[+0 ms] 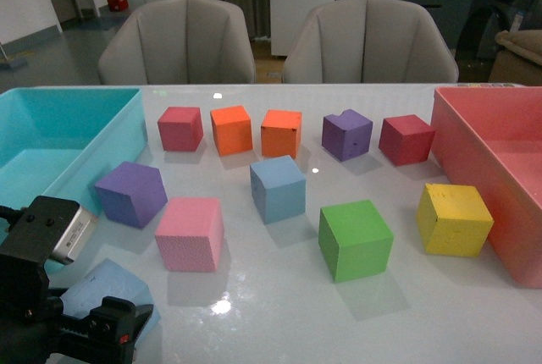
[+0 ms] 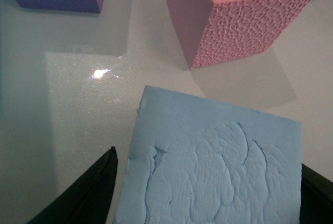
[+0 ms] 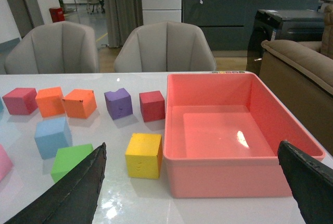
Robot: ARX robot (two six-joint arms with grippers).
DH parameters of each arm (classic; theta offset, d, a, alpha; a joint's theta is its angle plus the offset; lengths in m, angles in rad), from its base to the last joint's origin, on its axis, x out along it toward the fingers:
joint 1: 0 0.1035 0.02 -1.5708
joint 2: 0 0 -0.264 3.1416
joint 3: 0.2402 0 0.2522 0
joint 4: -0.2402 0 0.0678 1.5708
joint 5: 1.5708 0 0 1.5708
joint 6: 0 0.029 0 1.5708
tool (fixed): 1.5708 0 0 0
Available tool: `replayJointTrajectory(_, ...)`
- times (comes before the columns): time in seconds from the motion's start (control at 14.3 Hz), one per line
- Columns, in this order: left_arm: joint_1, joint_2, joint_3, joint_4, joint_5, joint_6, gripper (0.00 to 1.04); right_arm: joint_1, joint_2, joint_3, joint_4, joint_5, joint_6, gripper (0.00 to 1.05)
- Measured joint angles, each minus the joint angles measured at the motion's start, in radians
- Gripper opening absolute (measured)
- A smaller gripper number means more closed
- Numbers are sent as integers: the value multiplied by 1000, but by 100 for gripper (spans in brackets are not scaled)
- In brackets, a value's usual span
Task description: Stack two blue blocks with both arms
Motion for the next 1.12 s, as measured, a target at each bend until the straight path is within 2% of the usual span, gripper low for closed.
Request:
replayJointTrajectory(0.14, -2, -17, -1, -3, -4, 7, 64, 0, 0, 0, 0, 0, 0, 98)
replayJointTrajectory(0.28, -8, -72, -11, -27, -4, 7, 53, 0, 0, 0, 0, 0, 0, 98)
replayJointTrajectory(0.56, -55, -213, -14, -129, -13, 5, 48, 0, 0, 0, 0, 0, 0, 98)
replayJointTrajectory(0.63, -138, -264, 91, -233, -67, -7, 48, 0, 0, 0, 0, 0, 0, 98)
replayJointTrajectory(0.7, -257, -199, 314, -402, -135, -40, 47, 0, 0, 0, 0, 0, 0, 98)
replayJointTrajectory(0.84, -315, -116, 508, -518, -194, -39, 47, 0, 0, 0, 0, 0, 0, 98)
replayJointTrajectory(1.12, -369, 61, 848, -712, -251, -39, 47, 0, 0, 0, 0, 0, 0, 98)
